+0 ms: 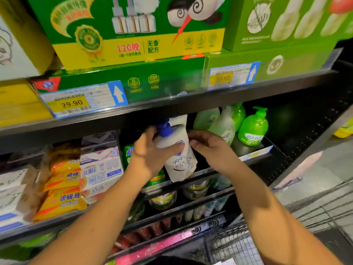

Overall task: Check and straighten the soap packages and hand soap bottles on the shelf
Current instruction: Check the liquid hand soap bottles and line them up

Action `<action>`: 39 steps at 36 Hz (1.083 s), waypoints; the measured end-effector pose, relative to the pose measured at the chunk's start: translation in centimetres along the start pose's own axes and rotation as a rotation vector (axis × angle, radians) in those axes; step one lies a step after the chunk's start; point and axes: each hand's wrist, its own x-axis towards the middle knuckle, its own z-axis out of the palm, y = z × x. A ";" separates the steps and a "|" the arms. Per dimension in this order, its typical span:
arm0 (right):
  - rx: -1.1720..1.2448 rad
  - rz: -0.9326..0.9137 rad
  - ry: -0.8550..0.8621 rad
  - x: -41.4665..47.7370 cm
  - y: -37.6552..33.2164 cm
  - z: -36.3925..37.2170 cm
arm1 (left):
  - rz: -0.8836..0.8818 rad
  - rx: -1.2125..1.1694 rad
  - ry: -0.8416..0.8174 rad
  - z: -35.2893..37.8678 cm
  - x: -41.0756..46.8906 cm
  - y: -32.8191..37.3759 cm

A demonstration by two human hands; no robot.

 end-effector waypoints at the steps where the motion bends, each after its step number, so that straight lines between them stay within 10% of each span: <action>1: -0.035 0.012 0.033 0.7 0.0 0.0 | 0.008 0.063 0.018 -0.1 0.4 -0.2; 14: -0.282 -0.057 0.161 7.8 0.8 1.0 | -0.006 0.802 0.162 1.5 2.1 -0.9; 32: -0.572 -0.179 0.127 7.9 0.0 2.7 | 0.073 0.788 0.238 1.6 2.5 -2.6; 39: -0.737 -0.055 0.391 4.6 0.5 2.5 | 0.046 0.879 0.128 1.6 3.5 -2.0</action>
